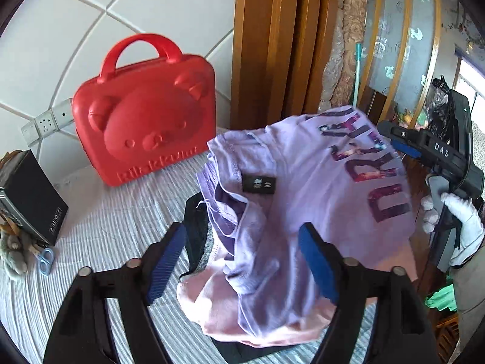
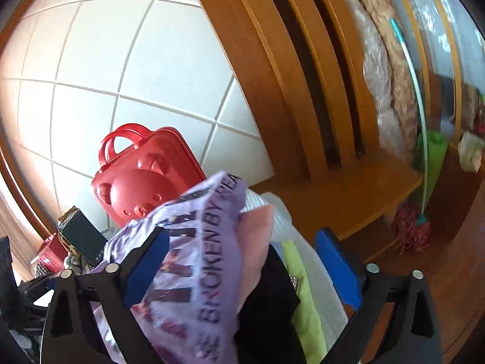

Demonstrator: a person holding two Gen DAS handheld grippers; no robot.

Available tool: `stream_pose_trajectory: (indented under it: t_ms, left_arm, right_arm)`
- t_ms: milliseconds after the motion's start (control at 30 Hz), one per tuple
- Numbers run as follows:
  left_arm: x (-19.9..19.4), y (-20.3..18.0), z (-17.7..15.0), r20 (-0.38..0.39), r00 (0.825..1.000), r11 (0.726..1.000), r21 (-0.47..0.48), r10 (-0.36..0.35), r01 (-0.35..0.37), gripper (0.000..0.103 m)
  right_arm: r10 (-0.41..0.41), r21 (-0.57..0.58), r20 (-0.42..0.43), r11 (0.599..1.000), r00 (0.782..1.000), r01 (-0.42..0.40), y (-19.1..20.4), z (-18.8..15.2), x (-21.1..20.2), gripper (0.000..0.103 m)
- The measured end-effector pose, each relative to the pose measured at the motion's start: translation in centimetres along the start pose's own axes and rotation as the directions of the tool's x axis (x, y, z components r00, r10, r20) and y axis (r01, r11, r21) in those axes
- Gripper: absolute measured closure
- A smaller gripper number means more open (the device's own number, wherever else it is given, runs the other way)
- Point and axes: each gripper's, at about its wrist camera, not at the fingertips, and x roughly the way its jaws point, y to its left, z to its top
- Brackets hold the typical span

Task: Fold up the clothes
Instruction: 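Carry the folded T-shirt with both grippers and place it on the clothes pile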

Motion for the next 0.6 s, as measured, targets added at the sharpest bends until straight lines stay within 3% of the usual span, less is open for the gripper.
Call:
stream_pose_trajectory:
  t_ms: [100, 300, 600]
  left_arm:
    - [-2.3, -1.0, -0.3, 0.036, 0.999, 0.999, -0.018, -0.036, 0.036, 0.021]
    - [-4.0, -3.7, -1.3, -0.002, 0.999, 0.999, 0.025, -0.046, 0.046, 0.021]
    - [-4.6, -6.1, -2.6, -0.021, 1.000, 0.997, 0.077, -0.001, 0.002, 0.021]
  right_arm:
    - [-0.042, -0.075, 0.034, 0.996, 0.999, 0.045, 3.4, -0.6, -3.9, 0.001]
    - [-0.165, -0.148, -0.077, 0.977, 0.983, 0.153, 7.7, -5.1, -7.1, 0.001]
    - [-0.226, -0.096, -0.149, 0.972, 0.963, 0.213, 7.9, -8.8, -9.1, 0.001]
